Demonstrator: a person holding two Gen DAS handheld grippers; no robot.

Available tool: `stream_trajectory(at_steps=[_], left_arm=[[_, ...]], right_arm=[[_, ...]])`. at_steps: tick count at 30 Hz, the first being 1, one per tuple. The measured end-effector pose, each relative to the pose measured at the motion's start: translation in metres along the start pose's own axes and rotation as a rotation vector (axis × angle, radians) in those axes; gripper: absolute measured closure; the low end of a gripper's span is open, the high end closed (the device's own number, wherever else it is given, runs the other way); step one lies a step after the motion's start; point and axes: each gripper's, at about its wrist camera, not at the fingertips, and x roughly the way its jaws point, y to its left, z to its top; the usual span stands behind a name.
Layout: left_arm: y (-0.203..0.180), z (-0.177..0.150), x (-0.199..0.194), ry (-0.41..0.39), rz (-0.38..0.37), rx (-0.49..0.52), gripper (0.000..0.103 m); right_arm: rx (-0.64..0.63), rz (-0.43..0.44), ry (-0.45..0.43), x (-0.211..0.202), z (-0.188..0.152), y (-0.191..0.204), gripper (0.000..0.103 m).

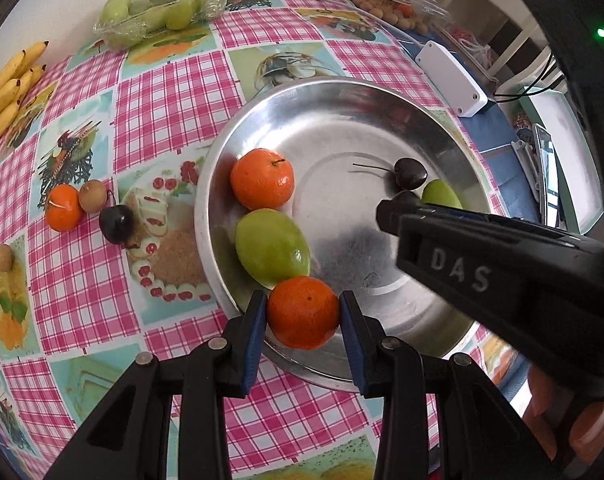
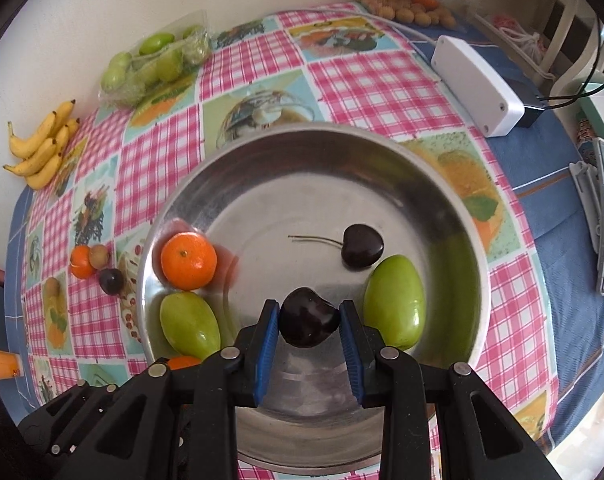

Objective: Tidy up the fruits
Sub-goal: 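Open the left tool to drop the tangerine while the right tool releases the plum into the bowl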

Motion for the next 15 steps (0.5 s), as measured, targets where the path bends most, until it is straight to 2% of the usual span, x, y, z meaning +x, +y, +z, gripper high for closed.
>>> stream_trajectory(at_steps=[9, 12, 15], left_arm=[[0.002, 0.003, -0.002, -0.003, -0.012, -0.016, 0.065], [0.004, 0.004, -0.005, -0.006, -0.015, -0.025, 0.065], [0.005, 0.004, -0.010, -0.016, -0.024, -0.028, 0.064]], right_arm=[[-0.012, 0.001, 0.005, 0.002, 0.002, 0.005, 0.069], [-0.014, 0.003, 0.000, 0.001, 0.003, 0.006, 0.064], [-0.015, 0.005, -0.015, -0.005, 0.005, 0.005, 0.055]])
